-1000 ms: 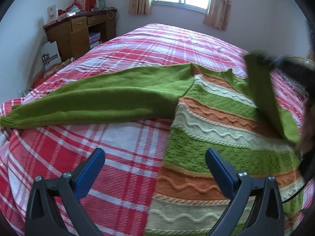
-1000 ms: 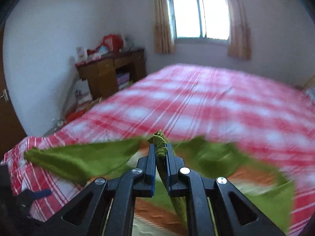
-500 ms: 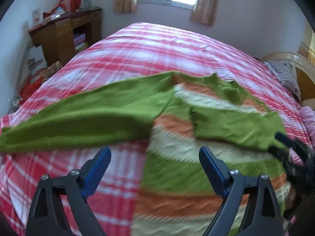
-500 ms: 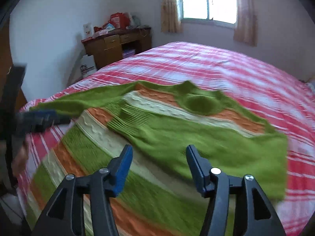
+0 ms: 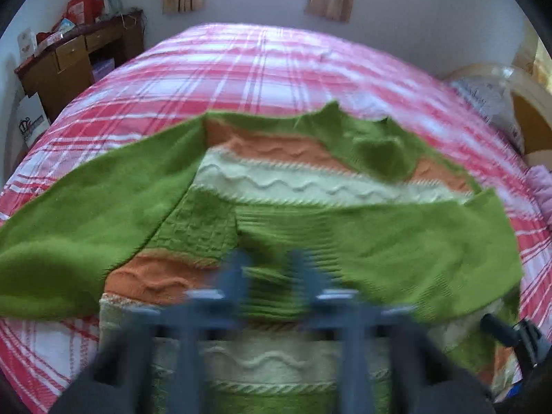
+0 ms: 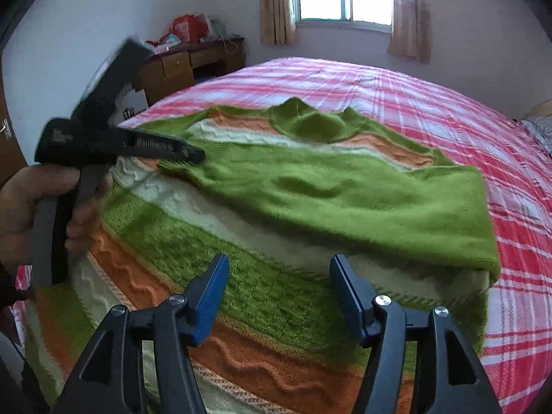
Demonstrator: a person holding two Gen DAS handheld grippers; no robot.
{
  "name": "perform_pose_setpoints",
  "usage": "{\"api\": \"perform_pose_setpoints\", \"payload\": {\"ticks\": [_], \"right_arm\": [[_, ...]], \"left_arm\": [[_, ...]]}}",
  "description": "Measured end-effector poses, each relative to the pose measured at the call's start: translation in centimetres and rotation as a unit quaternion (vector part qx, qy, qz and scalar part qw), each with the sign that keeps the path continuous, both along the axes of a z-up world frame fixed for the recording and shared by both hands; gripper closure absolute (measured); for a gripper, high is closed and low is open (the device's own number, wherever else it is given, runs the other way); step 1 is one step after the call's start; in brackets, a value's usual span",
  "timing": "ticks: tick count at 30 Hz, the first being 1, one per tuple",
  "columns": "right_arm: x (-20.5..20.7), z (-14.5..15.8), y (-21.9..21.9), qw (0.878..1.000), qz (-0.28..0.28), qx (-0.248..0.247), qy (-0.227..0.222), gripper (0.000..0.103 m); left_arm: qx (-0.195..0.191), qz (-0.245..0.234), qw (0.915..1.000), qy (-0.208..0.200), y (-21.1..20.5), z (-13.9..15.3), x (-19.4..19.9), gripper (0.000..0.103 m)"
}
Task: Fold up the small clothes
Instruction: 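Carry the sleeve across the sweater chest and open the right tool, then grasp the other sleeve cuff with the left tool and lift it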
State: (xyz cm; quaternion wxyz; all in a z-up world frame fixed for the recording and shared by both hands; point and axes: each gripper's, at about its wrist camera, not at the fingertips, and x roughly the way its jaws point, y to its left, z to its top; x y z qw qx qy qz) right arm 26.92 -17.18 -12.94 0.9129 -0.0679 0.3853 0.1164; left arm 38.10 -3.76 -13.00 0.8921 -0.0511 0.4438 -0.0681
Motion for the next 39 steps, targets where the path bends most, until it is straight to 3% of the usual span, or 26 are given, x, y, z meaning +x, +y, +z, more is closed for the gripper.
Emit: {"api": "perform_pose_setpoints", "payload": {"ticks": [7, 11, 13, 16, 19, 22, 24, 25, 26, 27, 28, 29, 32, 36, 39], "right_arm": [[0.0, -0.3, 0.3, 1.000, 0.000, -0.017, 0.000, 0.040], [-0.9, 0.6, -0.4, 1.000, -0.012, -0.004, -0.023, 0.040], [-1.8, 1.9, -2.1, 0.997, -0.049, 0.018, -0.051, 0.040], [-1.8, 3.2, -5.5, 0.988, -0.142, 0.007, -0.068, 0.041], [0.4, 2.5, -9.6, 0.974, -0.221, -0.046, -0.029, 0.041], [2.6, 1.3, -12.6, 0.972, -0.235, 0.002, 0.027, 0.041], [3.6, 1.1, -13.5, 0.972, -0.233, 0.017, 0.037, 0.042], [4.0, 1.2, -14.2, 0.971, -0.235, 0.033, 0.036, 0.050], [4.0, 1.2, -14.9, 0.968, -0.245, 0.038, 0.038, 0.054], [4.3, 1.1, -15.8, 0.963, -0.264, 0.040, 0.042, 0.054], [4.2, 0.9, -16.8, 0.959, -0.276, 0.058, 0.044, 0.056], [4.0, 0.7, -17.7, 0.956, -0.281, 0.076, 0.044, 0.056], [3.4, 1.0, -16.9, 0.956, -0.287, 0.042, 0.033, 0.056], [2.2, 0.7, -18.1, 0.950, -0.300, 0.085, 0.028, 0.056], [1.5, 1.3, -17.5, 0.951, -0.299, 0.077, 0.036, 0.056]], "left_arm": [[-0.035, 0.000, 0.9980, -0.052, 1.1, 3.1, -3.0, 0.094], [-0.028, 0.021, 0.9972, -0.066, 2.8, 3.4, -4.0, 0.094], [-0.027, 0.016, 0.9977, -0.060, 3.4, 2.7, -3.7, 0.094], [-0.031, 0.005, 0.9982, -0.051, 2.9, 1.7, -3.5, 0.094], [-0.030, 0.006, 0.9982, -0.052, 2.3, 1.4, -3.2, 0.094], [-0.042, 0.014, 0.9977, -0.051, 2.0, 1.5, -2.9, 0.091], [-0.048, 0.018, 0.9974, -0.051, 2.0, 1.5, -2.9, 0.090], [-0.046, 0.020, 0.9974, -0.052, 2.0, 1.5, -3.1, 0.083], [-0.041, 0.024, 0.9975, -0.052, 2.0, 1.5, -3.2, 0.063], [-0.038, 0.028, 0.9976, -0.051, 2.0, 1.4, -3.3, 0.051], [-0.040, 0.030, 0.9974, -0.052, 2.1, 1.3, -3.5, 0.032], [-0.040, 0.036, 0.9973, -0.051, 2.2, 1.2, -3.7, 0.025], [-0.031, 0.041, 0.9976, -0.047, 2.5, 0.6, -3.8, 0.021], [-0.018, 0.053, 0.9980, -0.030, 3.2, -0.5, -3.6, 0.017], [-0.021, 0.055, 0.9976, -0.036, 3.5, -0.5, -3.8, 0.017]]}}
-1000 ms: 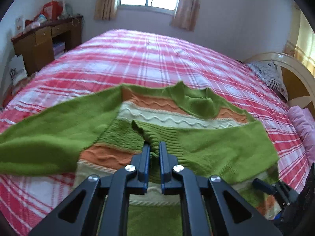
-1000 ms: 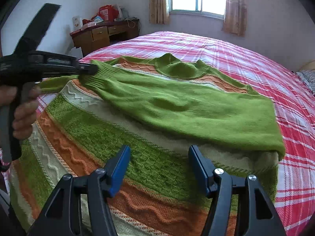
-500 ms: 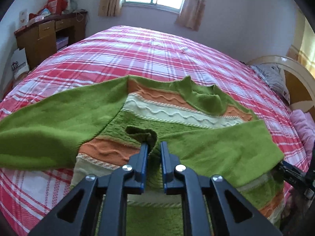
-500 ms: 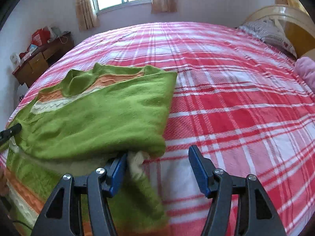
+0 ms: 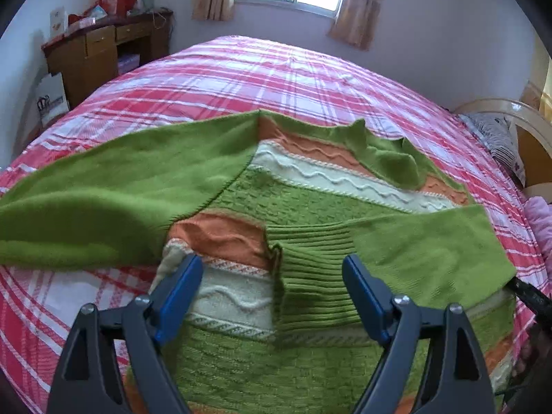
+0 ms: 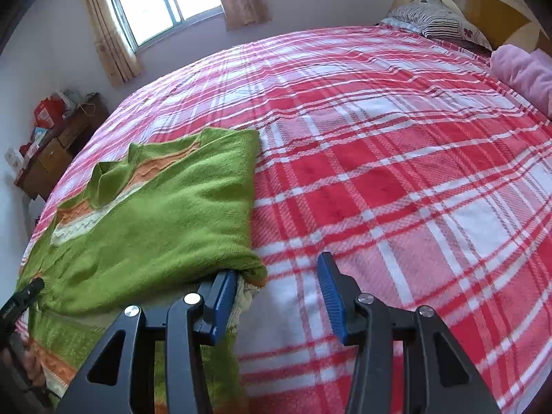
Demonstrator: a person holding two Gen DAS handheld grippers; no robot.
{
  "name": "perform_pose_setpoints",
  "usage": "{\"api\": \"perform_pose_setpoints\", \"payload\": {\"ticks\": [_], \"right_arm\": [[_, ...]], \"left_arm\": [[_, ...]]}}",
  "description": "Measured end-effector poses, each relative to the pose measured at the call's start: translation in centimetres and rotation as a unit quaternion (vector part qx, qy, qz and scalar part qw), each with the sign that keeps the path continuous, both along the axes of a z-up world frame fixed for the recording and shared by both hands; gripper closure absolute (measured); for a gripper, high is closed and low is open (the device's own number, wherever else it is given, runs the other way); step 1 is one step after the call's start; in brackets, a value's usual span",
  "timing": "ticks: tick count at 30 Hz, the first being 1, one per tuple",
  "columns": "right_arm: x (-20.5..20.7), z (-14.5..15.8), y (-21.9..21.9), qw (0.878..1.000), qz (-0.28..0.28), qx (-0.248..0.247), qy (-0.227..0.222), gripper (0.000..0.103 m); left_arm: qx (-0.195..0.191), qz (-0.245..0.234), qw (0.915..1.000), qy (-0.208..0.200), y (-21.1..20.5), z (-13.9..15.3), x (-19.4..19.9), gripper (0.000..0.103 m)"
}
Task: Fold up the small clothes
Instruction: 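Grasp the other sleeve cuff with the left tool and lift it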
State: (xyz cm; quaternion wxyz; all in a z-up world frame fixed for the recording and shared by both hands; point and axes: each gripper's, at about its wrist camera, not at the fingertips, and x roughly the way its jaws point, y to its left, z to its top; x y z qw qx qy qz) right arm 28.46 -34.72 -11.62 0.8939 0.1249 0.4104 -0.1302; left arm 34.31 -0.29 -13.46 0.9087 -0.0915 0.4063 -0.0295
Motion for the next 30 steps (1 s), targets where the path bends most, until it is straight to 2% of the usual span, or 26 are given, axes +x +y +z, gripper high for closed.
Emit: {"api": "perform_pose_setpoints", "payload": {"ticks": [2, 4, 5, 7, 9, 10, 11, 14, 17, 19, 22, 26, 28, 30], "right_arm": [[-1.2, 1.1, 1.0, 1.000, -0.003, -0.021, -0.006, 0.056], [-2.0, 2.9, 2.2, 0.998, 0.002, -0.057, -0.034, 0.056], [-2.0, 4.2, 3.1, 0.996, 0.015, -0.077, -0.053, 0.056], [-1.2, 5.8, 4.8, 0.991, 0.069, -0.075, -0.090, 0.056], [1.4, 5.6, 6.7, 0.986, 0.130, -0.079, -0.065, 0.060], [2.5, 5.0, 7.0, 0.985, 0.151, -0.056, -0.055, 0.071], [3.8, 3.9, 7.0, 0.985, 0.164, -0.035, -0.038, 0.072], [4.7, 0.2, 5.6, 0.988, 0.149, -0.024, 0.024, 0.074], [2.6, -0.4, 4.6, 0.988, 0.153, -0.015, 0.009, 0.077], [2.2, 0.0, 4.4, 0.988, 0.151, -0.021, 0.016, 0.077], [1.9, 1.7, 5.8, 0.988, 0.137, -0.062, 0.019, 0.075], [3.4, 3.7, 9.4, 0.978, 0.193, -0.073, -0.011, 0.072], [5.0, 2.8, 10.5, 0.975, 0.209, -0.074, 0.002, 0.072], [6.4, 0.9, 9.6, 0.979, 0.190, -0.064, 0.037, 0.072]], "left_arm": [[0.005, -0.005, 1.0000, -0.002, -0.2, -0.2, -0.1, 0.015], [0.008, -0.005, 0.9999, 0.003, -0.5, -0.5, 0.0, 0.015], [0.014, -0.005, 0.9999, 0.006, -0.7, -0.5, 0.1, 0.014], [0.023, -0.007, 0.9997, 0.007, -1.1, -0.5, 0.0, 0.009], [0.033, -0.010, 0.9994, 0.006, -1.4, -0.5, 0.0, 0.008], [0.035, -0.012, 0.9993, 0.006, -1.4, -0.5, -0.1, 0.008], [0.034, -0.012, 0.9993, 0.006, -1.3, -0.5, -0.1, 0.008], [0.018, -0.008, 0.9998, 0.003, -0.5, -0.4, -0.6, 0.008], [-0.001, -0.005, 1.0000, -0.003, 0.0, -0.5, -0.8, 0.008], [0.003, -0.008, 1.0000, 0.000, -0.2, -0.5, -0.7, 0.007], [0.004, -0.008, 0.9999, -0.009, -0.2, -0.2, -1.0, 0.006], [-0.013, 0.009, 0.9998, -0.012, 1.5, 0.2, -2.5, 0.006], [-0.005, 0.023, 0.9996, -0.014, 2.9, 0.6, -3.6, 0.006], [-0.004, 0.033, 0.9993, -0.018, 4.5, 1.1, -4.6, 0.006]]}}
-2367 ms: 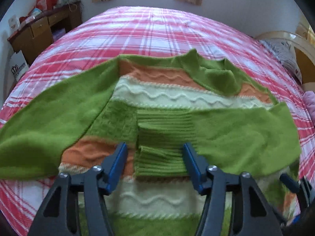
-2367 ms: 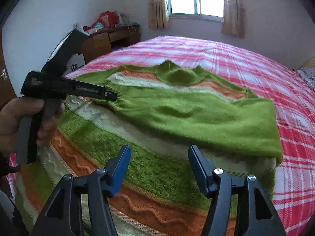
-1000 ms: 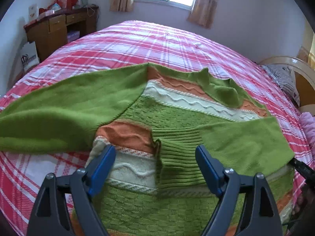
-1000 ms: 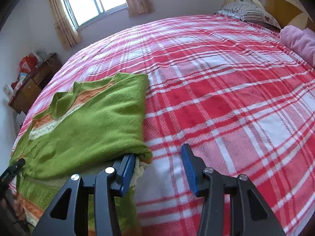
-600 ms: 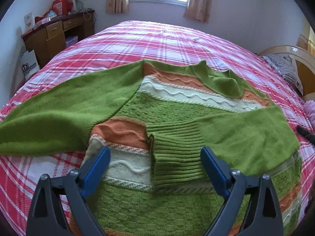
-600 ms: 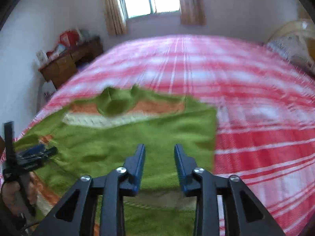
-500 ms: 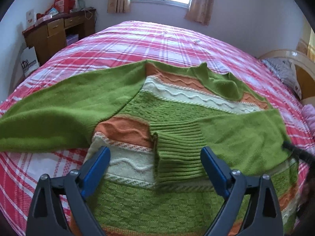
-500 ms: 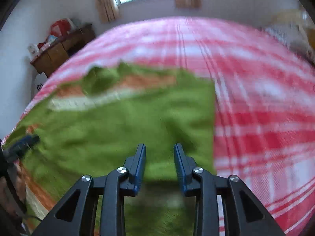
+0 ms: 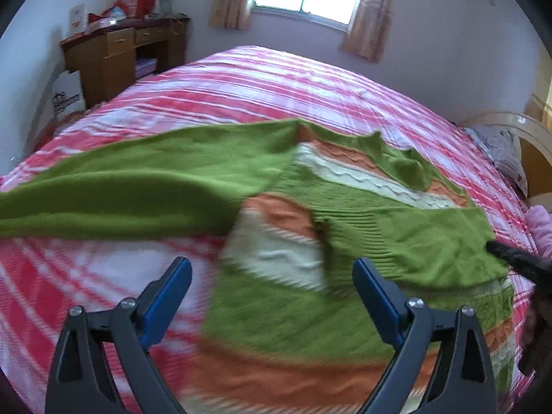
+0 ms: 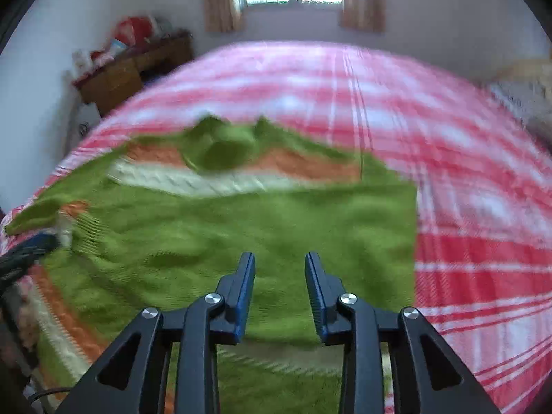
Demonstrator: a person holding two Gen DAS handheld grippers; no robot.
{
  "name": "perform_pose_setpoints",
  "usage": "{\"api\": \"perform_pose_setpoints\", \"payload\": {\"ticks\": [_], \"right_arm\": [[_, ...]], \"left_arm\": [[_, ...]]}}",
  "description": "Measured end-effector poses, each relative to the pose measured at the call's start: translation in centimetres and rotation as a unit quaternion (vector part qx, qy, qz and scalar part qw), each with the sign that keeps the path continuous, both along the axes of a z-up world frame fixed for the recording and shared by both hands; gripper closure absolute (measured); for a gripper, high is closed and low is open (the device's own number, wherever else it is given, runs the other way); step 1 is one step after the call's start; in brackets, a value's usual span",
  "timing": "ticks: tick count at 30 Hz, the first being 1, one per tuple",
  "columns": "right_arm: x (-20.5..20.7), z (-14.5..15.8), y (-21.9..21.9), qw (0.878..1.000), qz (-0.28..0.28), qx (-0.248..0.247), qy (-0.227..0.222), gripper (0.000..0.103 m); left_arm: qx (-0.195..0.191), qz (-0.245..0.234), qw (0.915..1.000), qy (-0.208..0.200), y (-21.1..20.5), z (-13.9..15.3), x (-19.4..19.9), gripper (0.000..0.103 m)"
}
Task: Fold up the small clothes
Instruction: 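Grasp the other sleeve cuff with the left tool and lift it, then carry the sleeve over the chest and release it with the left tool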
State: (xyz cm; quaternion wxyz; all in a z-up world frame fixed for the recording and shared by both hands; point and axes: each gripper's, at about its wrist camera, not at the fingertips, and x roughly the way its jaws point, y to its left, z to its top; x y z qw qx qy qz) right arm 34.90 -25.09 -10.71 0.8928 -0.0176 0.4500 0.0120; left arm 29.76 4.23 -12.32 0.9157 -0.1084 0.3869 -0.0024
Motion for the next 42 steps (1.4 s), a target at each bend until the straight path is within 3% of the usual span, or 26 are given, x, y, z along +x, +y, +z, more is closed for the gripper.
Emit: {"api": "perform_pose_setpoints", "payload": {"ticks": [1, 2, 9, 13, 18, 21, 25, 31, 37, 40, 42], "right_arm": [[0.3, -1.1, -1.1, 1.000, -0.023, -0.003, 0.017, 0.072], [-0.1, -1.5, -2.3, 0.999, -0.031, 0.010, 0.005, 0.072], [-3.0, -1.7, -3.9, 0.999, -0.022, 0.008, -0.027, 0.072], [-2.9, -1.7, -3.4, 0.999, -0.020, -0.015, -0.030, 0.072], [-3.4, -1.6, -3.5, 0.999, -0.019, -0.011, -0.037, 0.072], [-3.4, -1.7, -3.5, 0.999, -0.019, -0.007, -0.040, 0.071], [-3.5, -1.7, -3.1, 0.999, -0.019, -0.020, -0.043, 0.071], [-3.6, -1.6, -3.0, 0.999, -0.020, -0.024, -0.044, 0.071], [-3.7, -1.7, -2.7, 0.998, -0.020, -0.036, -0.046, 0.070], [-3.7, -1.7, -2.6, 0.998, -0.021, -0.041, -0.048, 0.070], [-3.7, -1.7, -2.5, 0.998, -0.021, -0.044, -0.048, 0.070]], "left_arm": [[0.005, 0.007, 1.0000, -0.002, 0.9, 0.3, -0.4, 0.006], [0.013, 0.018, 0.9997, -0.004, 2.2, 0.8, -1.0, 0.006], [0.064, 0.113, 0.9915, 0.008, 11.8, 1.7, -3.8, 0.005], [0.057, 0.178, 0.9822, 0.023, 17.5, 2.0, -6.1, 0.005], [0.000, 0.247, 0.9681, 0.039, 23.1, 1.7, -8.5, 0.005], [-0.062, 0.279, 0.9572, 0.045, 26.1, 0.8, -8.7, 0.007], [-0.127, 0.302, 0.9439, 0.037, 28.5, 0.1, -7.7, 0.020], [-0.153, 0.334, 0.9292, 0.040, 30.6, -0.7, -6.0, 0.022], [-0.157, 0.337, 0.9276, 0.040, 31.0, -1.4, -5.7, 0.027], [-0.156, 0.334, 0.9290, 0.036, 31.3, -1.2, -5.7, 0.038], [-0.148, 0.331, 0.9314, 0.035, 31.5, -1.2, -5.4, 0.063]]}}
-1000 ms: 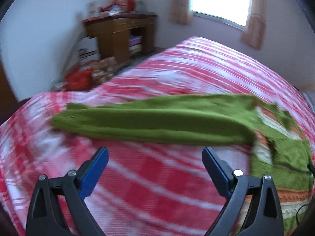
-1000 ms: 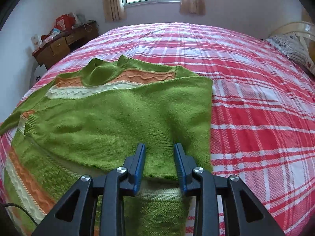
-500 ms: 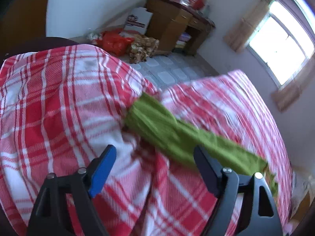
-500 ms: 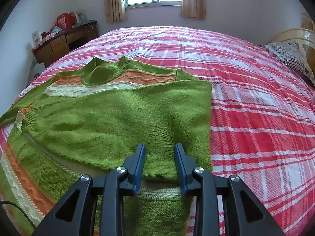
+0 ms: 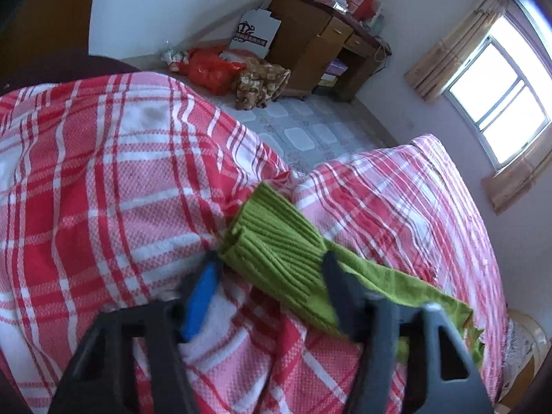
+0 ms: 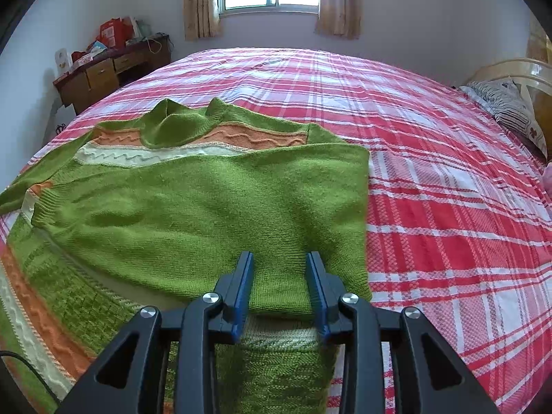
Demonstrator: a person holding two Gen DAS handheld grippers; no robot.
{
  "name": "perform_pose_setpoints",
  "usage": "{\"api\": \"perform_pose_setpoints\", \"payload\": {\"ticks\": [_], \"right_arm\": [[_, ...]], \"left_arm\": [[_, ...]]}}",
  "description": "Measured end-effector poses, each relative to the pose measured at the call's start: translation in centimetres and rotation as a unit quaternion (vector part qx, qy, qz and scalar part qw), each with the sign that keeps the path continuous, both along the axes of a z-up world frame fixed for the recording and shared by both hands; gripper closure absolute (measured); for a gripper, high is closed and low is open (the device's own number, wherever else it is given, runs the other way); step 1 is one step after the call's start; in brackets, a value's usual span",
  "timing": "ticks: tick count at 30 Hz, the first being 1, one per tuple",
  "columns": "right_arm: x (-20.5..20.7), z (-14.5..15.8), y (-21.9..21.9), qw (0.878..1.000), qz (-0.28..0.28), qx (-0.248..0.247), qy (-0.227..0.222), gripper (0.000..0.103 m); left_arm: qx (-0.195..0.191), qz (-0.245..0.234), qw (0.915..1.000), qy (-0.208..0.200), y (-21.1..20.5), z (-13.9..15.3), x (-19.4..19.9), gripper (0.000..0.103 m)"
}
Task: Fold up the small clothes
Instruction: 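Carry the sleeve over the chest and release it with the left tool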
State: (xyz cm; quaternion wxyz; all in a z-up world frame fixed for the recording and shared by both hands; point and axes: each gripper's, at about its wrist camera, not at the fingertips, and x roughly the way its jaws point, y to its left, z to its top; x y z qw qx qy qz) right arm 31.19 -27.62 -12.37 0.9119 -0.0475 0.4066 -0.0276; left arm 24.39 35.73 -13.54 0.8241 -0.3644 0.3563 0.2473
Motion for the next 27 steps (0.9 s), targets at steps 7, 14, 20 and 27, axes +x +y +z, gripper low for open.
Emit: {"api": "perform_pose_setpoints", "payload": {"ticks": [7, 14, 20, 27], "right_arm": [[-0.1, 0.0, 0.0, 1.000, -0.002, -0.001, -0.002, 0.069], [-0.2, 0.0, 0.0, 1.000, -0.002, -0.002, -0.003, 0.069], [-0.2, 0.1, 0.1, 1.000, -0.003, -0.005, -0.003, 0.068], [-0.2, 0.1, 0.2, 1.000, -0.005, -0.011, -0.006, 0.068]], "left_arm": [[0.010, -0.028, 0.9993, -0.020, 0.1, 1.0, -0.3, 0.096], [0.052, -0.052, 0.9950, -0.067, -1.0, 5.1, -0.5, 0.097], [0.082, -0.072, 0.9881, -0.108, -2.8, 9.6, 0.1, 0.097], [0.103, -0.108, 0.9755, -0.161, -6.4, 14.9, 1.7, 0.097]]}}
